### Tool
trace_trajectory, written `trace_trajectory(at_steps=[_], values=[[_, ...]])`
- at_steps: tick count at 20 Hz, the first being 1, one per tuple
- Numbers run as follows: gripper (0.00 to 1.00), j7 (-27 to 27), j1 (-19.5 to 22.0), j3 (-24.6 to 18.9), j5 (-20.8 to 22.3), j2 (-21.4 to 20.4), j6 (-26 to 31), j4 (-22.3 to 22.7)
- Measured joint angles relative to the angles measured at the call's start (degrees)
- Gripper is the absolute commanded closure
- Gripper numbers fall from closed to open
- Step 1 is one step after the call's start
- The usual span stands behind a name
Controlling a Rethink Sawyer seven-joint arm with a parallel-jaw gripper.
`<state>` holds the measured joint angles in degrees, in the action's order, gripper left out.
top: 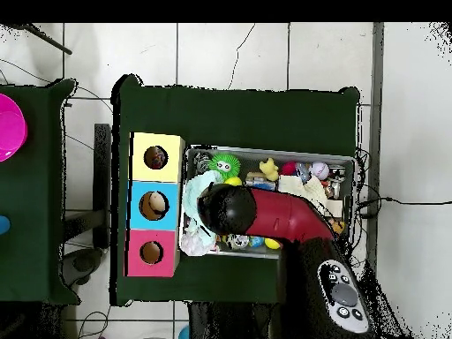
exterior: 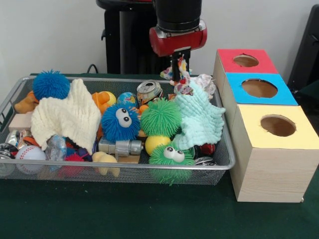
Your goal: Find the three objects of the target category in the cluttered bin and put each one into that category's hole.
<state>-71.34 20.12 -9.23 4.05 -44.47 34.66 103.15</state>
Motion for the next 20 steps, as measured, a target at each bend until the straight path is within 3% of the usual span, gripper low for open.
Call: trace_trajectory(at_steps=[11, 20], values=[[1.00, -5.44, -6.08, 2.88, -5.19, -0.24, -4.73, 4.14], [1.00, -8.30, -10.50, 4.77, -8.04, -1.79, -5.01, 6.35]])
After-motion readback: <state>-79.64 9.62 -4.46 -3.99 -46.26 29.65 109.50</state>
